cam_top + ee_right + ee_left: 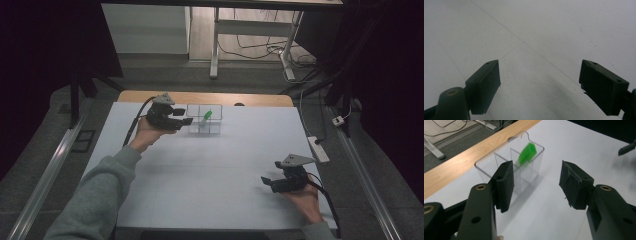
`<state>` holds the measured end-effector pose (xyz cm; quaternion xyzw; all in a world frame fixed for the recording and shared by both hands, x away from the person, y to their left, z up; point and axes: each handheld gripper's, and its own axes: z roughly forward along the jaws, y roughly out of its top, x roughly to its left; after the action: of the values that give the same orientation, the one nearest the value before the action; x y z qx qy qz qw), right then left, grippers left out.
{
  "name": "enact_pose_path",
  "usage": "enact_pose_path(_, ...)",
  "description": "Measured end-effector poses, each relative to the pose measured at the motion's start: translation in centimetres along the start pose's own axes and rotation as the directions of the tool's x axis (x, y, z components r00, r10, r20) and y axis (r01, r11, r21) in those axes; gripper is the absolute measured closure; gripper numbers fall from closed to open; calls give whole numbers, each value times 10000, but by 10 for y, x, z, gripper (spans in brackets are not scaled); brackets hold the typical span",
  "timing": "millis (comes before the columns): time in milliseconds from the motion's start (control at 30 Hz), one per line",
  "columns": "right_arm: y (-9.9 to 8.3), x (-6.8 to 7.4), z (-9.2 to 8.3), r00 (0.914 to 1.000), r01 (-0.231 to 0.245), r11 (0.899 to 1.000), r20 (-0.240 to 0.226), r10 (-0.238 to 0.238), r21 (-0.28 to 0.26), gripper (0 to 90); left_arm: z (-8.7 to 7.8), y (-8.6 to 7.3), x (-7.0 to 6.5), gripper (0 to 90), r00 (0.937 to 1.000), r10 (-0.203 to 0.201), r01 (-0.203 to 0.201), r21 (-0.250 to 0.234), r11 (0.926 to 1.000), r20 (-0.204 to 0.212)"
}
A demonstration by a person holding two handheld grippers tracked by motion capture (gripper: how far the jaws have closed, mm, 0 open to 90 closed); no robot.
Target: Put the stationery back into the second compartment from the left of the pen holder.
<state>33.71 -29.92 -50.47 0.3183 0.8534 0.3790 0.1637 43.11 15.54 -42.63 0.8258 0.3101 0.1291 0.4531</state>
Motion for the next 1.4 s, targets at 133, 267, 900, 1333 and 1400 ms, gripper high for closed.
enact_pose_path(133,-1,0,0,10000,-26,10000,13,26,-44,168,-13,-14,-5,452,9999,-15,17,75,10000,-167)
enact_pose_path(267,-1,0,-1,10000,-6,10000,24,6,9,168,-27,-33,-14,449,9994,35,-28,196,9998,-353)
enact_pose_path(900,-4,-3,-4,10000,42,10000,66,-42,-71,167,-61,-122,-59,402,9978,-409,448,771,9960,-519)
enact_pose_path(1333,-4,-3,-6,9999,63,9999,134,-61,-128,167,-73,-156,-69,386,9947,-525,617,1060,9924,-882)
enact_pose_path(1400,-4,-3,-5,9999,71,9999,144,-69,-120,167,-73,-157,-69,386,9946,-568,661,1066,9921,-873)
